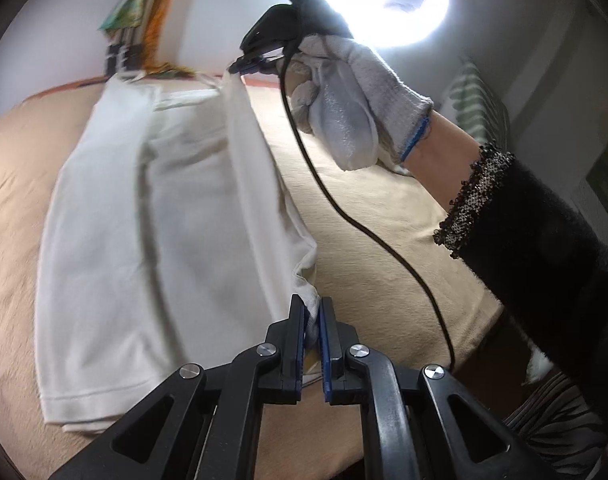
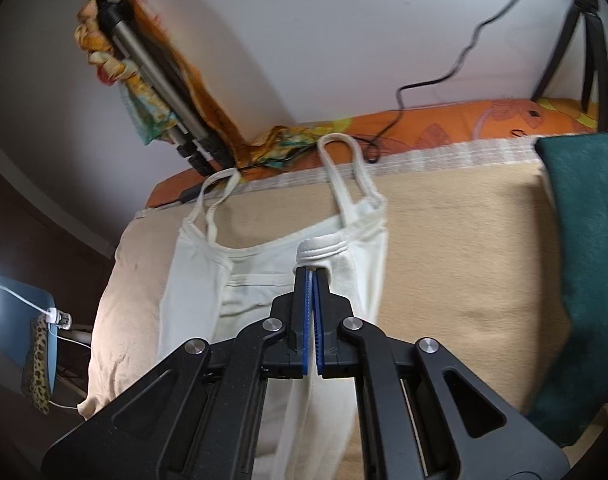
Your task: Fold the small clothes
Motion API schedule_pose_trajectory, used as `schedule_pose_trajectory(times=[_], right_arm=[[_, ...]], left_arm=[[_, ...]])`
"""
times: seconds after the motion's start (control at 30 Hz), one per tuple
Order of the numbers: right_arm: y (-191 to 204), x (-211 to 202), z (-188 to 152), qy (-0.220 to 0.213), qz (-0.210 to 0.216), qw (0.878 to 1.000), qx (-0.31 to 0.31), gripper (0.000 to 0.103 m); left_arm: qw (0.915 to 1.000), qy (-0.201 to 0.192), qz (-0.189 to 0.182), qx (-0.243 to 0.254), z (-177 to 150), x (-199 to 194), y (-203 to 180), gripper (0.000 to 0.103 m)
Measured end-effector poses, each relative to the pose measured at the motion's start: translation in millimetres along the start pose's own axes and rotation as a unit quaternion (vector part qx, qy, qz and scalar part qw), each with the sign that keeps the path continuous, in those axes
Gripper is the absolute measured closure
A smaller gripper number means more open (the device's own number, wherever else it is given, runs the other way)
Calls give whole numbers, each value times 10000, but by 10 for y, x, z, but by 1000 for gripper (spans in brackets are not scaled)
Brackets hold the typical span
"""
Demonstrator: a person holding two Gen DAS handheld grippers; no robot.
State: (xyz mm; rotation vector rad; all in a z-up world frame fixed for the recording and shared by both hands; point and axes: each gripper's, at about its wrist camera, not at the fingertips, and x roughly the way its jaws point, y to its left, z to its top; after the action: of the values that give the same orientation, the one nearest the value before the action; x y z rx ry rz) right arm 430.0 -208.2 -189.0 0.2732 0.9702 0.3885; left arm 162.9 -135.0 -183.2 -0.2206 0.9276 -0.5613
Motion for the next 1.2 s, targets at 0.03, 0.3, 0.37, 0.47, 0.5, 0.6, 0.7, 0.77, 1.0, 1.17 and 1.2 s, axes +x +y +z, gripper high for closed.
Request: schedule_pose_trajectory(times=[0.03, 0.3, 0.37, 0.47, 0.5, 0.6, 0.7, 0.77, 1.0, 1.17, 1.2], right_arm=[[56, 43, -11, 25, 19, 10000, -33, 100], [453, 467, -112, 334, -56, 9987, -373, 100], [510, 546, -157, 453, -107, 9976, -506, 100], [543, 623, -207, 583, -165, 9963, -604, 100], [542, 628, -216, 626, -134, 9961, -609, 100], [541, 557, -223, 590, -126, 9960, -660, 100], [521, 386, -198, 441, -48, 9969, -646, 96], [523, 280, -186, 328, -58, 9974, -643, 80], [527, -81, -158, 60, -35, 9980, -628, 65], [591, -331, -198, -27, -15, 9975, -706, 65], [608, -381, -219, -44, -12, 9974, -721, 65]], left_arm=[[9999, 5, -15, -112, -18, -14, 62, 100], [9990, 166, 86, -418, -143, -35, 283, 100], [9987, 292, 68, -420, -160, -3, 287, 99], [9990, 316, 211, -250, -180, -17, 222, 89], [9990, 317, 244, -223, -169, -25, 209, 86], [9989, 218, 417, -77, -157, -78, 134, 81], [9981, 120, 600, 70, -149, -122, 109, 79], [9973, 81, 719, 156, -158, -160, 126, 75], [9953, -82, 916, 301, -128, -254, 117, 73], [9935, -196, 1024, 463, -131, -305, 76, 73], [9933, -202, 1033, 476, -137, -310, 73, 73]])
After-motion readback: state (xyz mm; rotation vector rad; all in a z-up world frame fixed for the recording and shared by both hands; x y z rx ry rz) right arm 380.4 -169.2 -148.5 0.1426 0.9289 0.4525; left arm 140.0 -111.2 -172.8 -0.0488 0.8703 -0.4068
